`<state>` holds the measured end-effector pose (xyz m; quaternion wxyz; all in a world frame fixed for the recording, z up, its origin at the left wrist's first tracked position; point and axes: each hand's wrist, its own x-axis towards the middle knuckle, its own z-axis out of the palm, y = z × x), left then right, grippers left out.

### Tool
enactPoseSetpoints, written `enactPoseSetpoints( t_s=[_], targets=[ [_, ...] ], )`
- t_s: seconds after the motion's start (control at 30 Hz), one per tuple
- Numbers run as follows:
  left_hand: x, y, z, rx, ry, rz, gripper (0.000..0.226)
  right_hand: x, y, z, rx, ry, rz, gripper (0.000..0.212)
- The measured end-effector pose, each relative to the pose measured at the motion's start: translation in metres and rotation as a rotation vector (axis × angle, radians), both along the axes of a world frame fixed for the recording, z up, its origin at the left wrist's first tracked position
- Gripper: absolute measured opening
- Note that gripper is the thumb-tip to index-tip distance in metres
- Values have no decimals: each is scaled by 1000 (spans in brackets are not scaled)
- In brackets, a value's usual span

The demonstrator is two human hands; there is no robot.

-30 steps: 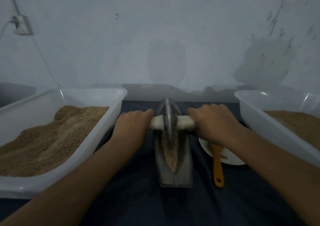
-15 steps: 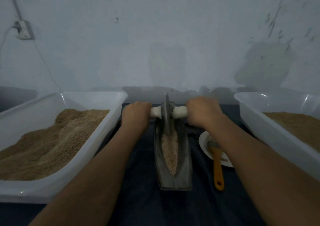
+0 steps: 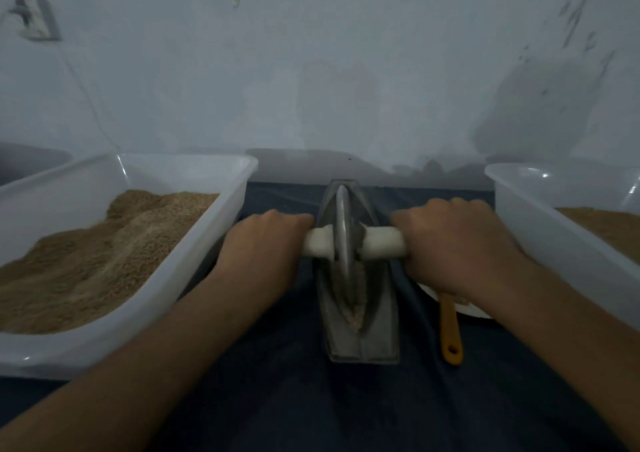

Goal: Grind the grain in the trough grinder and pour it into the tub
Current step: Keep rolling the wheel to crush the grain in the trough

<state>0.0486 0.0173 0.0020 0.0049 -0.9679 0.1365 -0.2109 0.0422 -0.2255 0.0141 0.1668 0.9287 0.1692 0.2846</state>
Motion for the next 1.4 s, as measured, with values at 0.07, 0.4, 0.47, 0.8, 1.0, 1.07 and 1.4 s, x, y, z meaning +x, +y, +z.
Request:
enactPoseSetpoints(
  t_s=[0.07, 0.4, 0.47, 0.8, 1.0, 1.07, 1.4],
  targets=[
    [29, -7, 2, 35, 32, 39, 27, 33, 5, 3, 33, 112, -111, 23],
    [25, -6, -3, 23, 5, 6, 27, 28, 13, 10, 75, 111, -99, 21],
    [-5, 6, -3, 17, 18, -48, 36, -4, 7, -1, 39, -38, 31, 33],
    [37, -17, 6, 101, 43, 132, 24, 43, 14, 7, 149, 188, -184, 22],
    [59, -34, 15, 135, -35, 157, 13, 73, 11, 6, 259, 326, -245, 27],
    [39, -25, 10, 133, -50, 99, 20, 49, 5, -3, 221, 207, -154, 28],
    [-18, -1, -1, 85, -29, 20, 44, -7, -5, -5, 36, -8, 62, 30]
  ],
)
